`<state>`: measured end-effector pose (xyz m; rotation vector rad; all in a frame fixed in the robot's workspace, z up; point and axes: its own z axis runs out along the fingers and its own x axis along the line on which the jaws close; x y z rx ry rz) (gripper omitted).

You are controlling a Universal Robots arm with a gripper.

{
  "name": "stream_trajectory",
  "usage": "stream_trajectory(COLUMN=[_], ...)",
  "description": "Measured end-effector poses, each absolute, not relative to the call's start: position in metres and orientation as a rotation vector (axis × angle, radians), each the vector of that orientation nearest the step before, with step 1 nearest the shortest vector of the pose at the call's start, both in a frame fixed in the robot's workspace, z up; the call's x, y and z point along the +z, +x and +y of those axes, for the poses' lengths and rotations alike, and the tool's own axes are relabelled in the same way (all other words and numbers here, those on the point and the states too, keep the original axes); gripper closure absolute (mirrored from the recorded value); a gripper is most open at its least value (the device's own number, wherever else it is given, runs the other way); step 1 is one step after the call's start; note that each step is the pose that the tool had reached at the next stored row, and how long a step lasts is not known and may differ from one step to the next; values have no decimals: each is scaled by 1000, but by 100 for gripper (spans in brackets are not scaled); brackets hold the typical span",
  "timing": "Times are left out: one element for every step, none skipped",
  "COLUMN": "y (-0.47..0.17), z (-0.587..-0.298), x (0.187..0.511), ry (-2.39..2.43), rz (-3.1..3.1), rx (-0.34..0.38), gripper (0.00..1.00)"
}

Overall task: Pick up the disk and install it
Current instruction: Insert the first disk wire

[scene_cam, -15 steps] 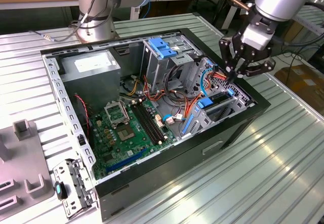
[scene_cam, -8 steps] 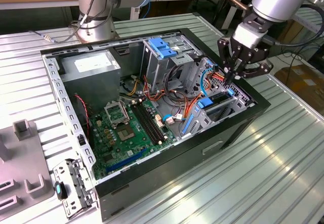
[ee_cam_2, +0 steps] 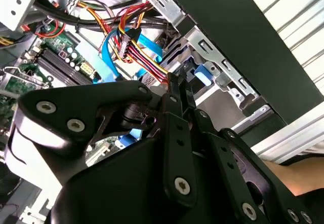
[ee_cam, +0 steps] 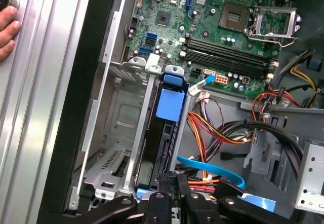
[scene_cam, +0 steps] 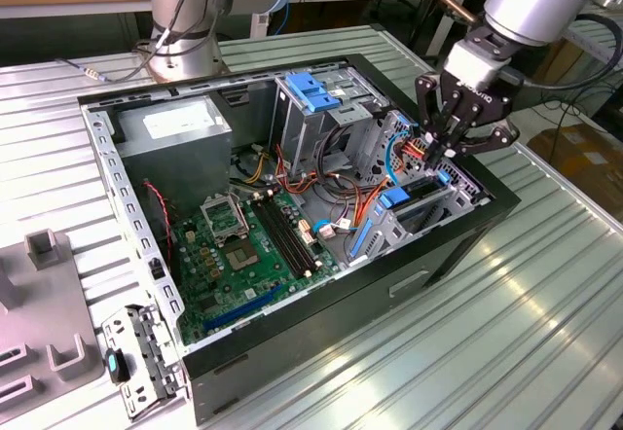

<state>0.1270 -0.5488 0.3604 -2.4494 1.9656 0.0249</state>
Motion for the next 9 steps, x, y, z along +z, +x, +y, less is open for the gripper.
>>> stream_trajectory(y=[127,127,127,127,127,127,127,127,127], z=[-549,-549,-549,-549,-549,-549,-549,-549,-549], x=[360,359,359,358,357,356,356,356,356], ry=[-2439,-2425,-2411,-2385,-2343,-2317,-2303,-2292,-2286], rz=[1978,1995,2012,2042,2090,2118,2134,2146,2152], rx=[25,25,25,25,25,25,25,26,28], gripper=[83,83,83,83,83,83,83,83,83])
